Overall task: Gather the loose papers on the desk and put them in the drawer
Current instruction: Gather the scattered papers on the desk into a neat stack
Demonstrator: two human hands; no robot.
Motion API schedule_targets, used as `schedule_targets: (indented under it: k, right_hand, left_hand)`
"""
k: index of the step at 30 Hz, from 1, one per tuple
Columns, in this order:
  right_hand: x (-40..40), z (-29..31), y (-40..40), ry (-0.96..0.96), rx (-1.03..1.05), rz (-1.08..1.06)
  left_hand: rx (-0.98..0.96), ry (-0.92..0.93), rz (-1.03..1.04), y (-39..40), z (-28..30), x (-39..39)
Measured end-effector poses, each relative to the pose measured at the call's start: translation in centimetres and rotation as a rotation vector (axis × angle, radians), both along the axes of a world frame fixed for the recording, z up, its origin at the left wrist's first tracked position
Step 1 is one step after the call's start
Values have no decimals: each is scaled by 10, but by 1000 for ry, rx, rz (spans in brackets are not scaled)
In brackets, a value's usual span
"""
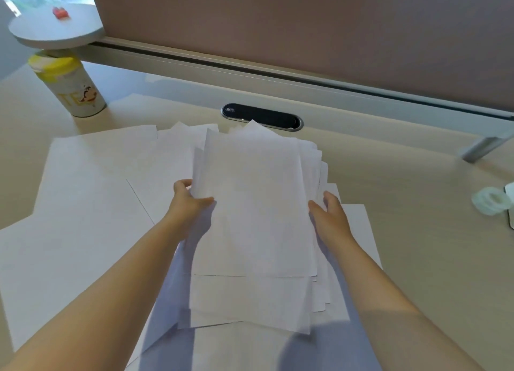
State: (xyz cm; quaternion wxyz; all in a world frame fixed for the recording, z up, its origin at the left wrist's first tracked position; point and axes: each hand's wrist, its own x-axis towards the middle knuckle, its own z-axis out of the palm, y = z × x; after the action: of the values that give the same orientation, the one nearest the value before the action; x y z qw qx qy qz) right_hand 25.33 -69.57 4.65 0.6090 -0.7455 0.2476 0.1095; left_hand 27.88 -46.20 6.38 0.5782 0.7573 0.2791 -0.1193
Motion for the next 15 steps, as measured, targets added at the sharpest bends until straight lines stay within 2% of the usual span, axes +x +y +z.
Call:
schedule_targets:
  k: [3,5,9,10,12,14,15]
  right_hand:
    - [5,7,7,13,34,52]
    - [8,8,7,-9,54,10]
    - [3,16,0,22,81,-78]
    - [3,13,0,27,97,-82]
    - [2,19,-1,42,113,-74]
    - [6,40,53,49,124,111]
    - [4,44,56,35,108,133]
  left_hand:
    - [-39,70,43,-15,0,-2]
    - [-62,78,6,-14,1,-3]
    - [-18,-60,-45,-6,10,-11]
    - [-63,-91,-34,-5,16,-13]
    - [-274,-104,23,-5,28,-14]
    - [-400,-167,214,51,50,-40]
    - [-435,-156,221,56,48,-40]
